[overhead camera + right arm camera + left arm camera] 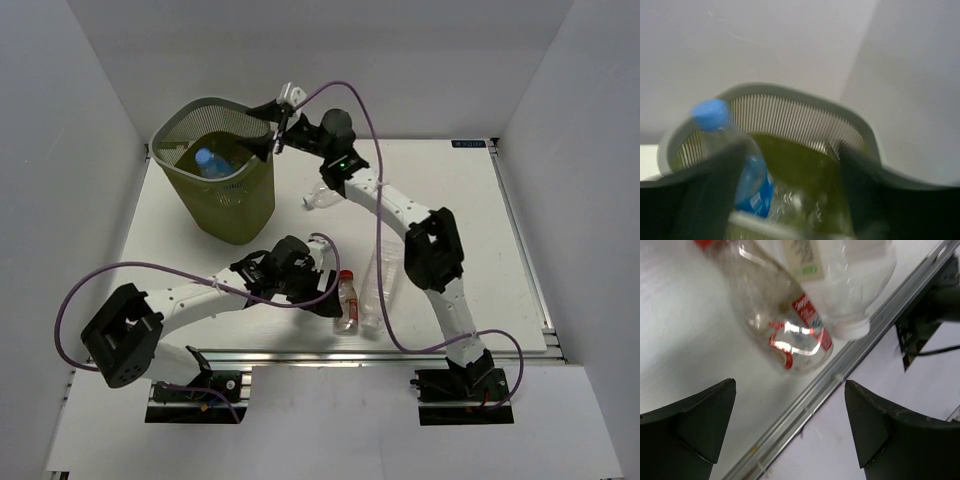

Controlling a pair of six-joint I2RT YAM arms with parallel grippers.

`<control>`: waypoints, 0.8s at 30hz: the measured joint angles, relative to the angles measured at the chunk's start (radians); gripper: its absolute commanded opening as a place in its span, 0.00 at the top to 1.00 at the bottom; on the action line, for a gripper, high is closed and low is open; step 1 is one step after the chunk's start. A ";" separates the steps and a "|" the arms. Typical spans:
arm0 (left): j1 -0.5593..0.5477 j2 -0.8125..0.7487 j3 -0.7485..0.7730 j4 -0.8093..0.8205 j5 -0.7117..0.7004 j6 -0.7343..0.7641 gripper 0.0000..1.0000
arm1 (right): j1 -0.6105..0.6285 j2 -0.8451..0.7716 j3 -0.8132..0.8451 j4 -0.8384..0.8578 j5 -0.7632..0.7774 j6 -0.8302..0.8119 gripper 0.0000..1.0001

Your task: Put the plastic bottles in the bin

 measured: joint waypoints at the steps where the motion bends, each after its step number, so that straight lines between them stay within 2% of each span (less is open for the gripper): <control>1: -0.001 0.006 0.001 0.021 -0.004 -0.006 0.01 | -0.017 -0.032 -0.034 -0.032 0.007 0.001 0.62; 2: -0.001 0.016 0.005 0.043 -0.011 -0.016 0.01 | -0.036 -0.074 -0.085 -0.064 0.016 0.010 0.99; 4: -0.001 0.061 0.027 0.076 -0.028 -0.029 0.01 | -0.089 -0.182 -0.206 -0.125 0.020 0.033 0.99; 5: -0.001 0.087 0.041 0.085 -0.037 -0.035 0.01 | -0.122 -0.244 -0.283 -0.145 0.029 0.040 0.73; 6: -0.001 0.124 0.058 0.101 -0.047 -0.041 0.01 | -0.159 -0.325 -0.380 -0.165 0.036 0.045 0.59; 8: -0.001 0.183 0.080 0.128 -0.062 -0.051 0.01 | -0.238 -0.454 -0.517 -0.210 0.045 0.046 0.41; 9: -0.001 0.213 0.090 0.137 -0.069 -0.058 0.01 | -0.291 -0.531 -0.590 -0.227 0.061 0.038 0.27; 11: -0.001 0.265 0.111 0.143 -0.075 -0.064 0.01 | -0.364 -0.630 -0.682 -0.266 0.069 0.025 0.22; 14: -0.002 0.340 0.161 0.146 -0.082 -0.074 0.01 | -0.446 -0.778 -0.833 -0.344 0.066 -0.023 0.19; 21: -0.016 0.417 0.264 0.113 -0.124 -0.061 0.01 | -0.522 -0.982 -1.120 -0.485 0.026 -0.090 0.19; 22: -0.021 0.428 0.284 0.096 -0.130 -0.055 0.04 | -0.529 -0.999 -1.144 -0.507 0.019 -0.093 0.21; 24: -0.032 0.449 0.317 0.066 -0.148 -0.041 0.18 | -0.539 -1.026 -1.174 -0.547 0.002 -0.099 0.23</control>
